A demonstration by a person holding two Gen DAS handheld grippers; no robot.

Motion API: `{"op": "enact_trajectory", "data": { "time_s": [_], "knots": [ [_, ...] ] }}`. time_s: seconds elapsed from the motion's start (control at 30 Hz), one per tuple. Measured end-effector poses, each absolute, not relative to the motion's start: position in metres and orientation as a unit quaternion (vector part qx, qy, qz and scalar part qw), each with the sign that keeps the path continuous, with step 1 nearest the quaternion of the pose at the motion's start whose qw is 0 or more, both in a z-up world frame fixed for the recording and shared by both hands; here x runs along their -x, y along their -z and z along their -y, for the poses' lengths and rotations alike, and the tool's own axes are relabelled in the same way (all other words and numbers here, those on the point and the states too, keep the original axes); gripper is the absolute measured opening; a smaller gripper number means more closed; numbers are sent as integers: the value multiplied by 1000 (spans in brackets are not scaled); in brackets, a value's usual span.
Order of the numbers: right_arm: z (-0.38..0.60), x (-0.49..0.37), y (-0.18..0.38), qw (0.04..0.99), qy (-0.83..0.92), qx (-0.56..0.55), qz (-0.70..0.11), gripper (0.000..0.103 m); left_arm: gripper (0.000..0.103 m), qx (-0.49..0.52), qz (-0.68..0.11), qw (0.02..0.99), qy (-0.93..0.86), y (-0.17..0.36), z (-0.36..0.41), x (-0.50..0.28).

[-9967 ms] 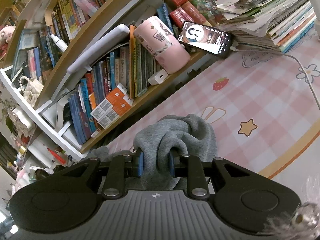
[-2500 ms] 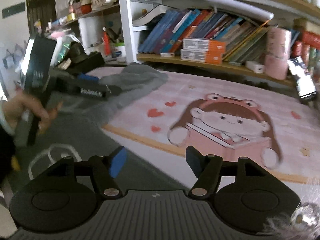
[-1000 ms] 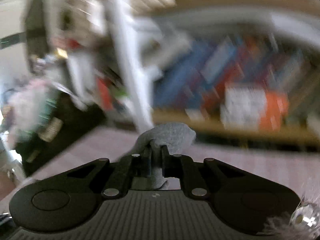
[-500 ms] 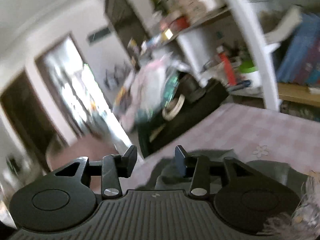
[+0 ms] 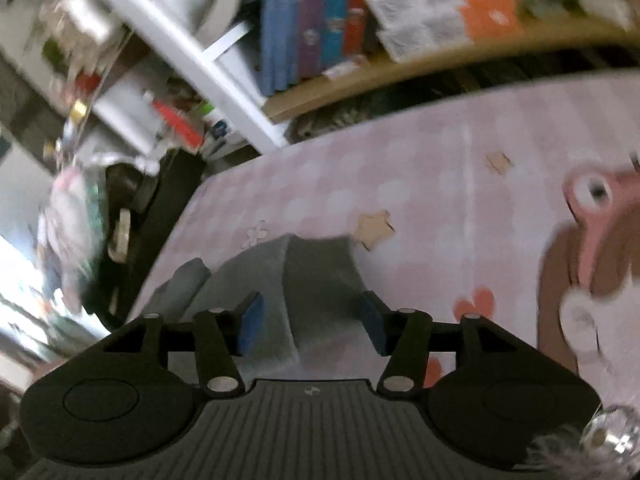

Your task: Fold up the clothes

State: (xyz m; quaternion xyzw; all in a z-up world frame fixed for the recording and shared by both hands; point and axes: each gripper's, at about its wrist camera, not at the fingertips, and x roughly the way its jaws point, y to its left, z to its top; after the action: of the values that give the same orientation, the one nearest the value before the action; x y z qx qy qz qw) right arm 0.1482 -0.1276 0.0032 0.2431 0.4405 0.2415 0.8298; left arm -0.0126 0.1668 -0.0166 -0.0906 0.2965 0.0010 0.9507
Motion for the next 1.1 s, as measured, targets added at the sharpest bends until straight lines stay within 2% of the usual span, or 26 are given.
{"op": "enact_trajectory", "data": {
  "time_s": [0.17, 0.2, 0.23, 0.3, 0.4, 0.63, 0.77, 0.9, 1.03, 1.07, 1.1],
  "knots": [
    [134, -148, 13, 787, -241, -330, -462, 54, 103, 89, -298, 951, -2, 17, -166, 13],
    [129, -149, 14, 781, -245, -336, -466, 51, 103, 90, -298, 950, -2, 17, -166, 12],
    [125, -149, 13, 780, -247, -336, -467, 47, 103, 90, -298, 950, -2, 17, -166, 12],
    [121, -148, 10, 782, -249, -338, -461, 15, 103, 92, -298, 950, -1, 17, -167, 12],
    [129, -139, -5, 792, -257, -356, -425, 10, 103, 95, -298, 950, 0, 17, -168, 12],
    [220, -67, -97, 863, -199, -384, -260, 9, 103, 95, -298, 950, 0, 17, -168, 11],
    [260, -13, -146, 915, -145, -349, -139, 10, 103, 93, -299, 950, 0, 17, -168, 11],
    [274, 3, -156, 931, -106, -337, -92, 11, 103, 91, -300, 950, -1, 17, -168, 11],
    [276, -20, -143, 946, -43, -311, -81, 16, 103, 91, -300, 950, -1, 17, -168, 11],
    [275, -30, -140, 951, -19, -296, -86, 23, 103, 91, -300, 950, -1, 17, -168, 11],
    [275, -41, -134, 955, 4, -279, -100, 39, 103, 90, -300, 950, -1, 17, -168, 11]
  ]
}}
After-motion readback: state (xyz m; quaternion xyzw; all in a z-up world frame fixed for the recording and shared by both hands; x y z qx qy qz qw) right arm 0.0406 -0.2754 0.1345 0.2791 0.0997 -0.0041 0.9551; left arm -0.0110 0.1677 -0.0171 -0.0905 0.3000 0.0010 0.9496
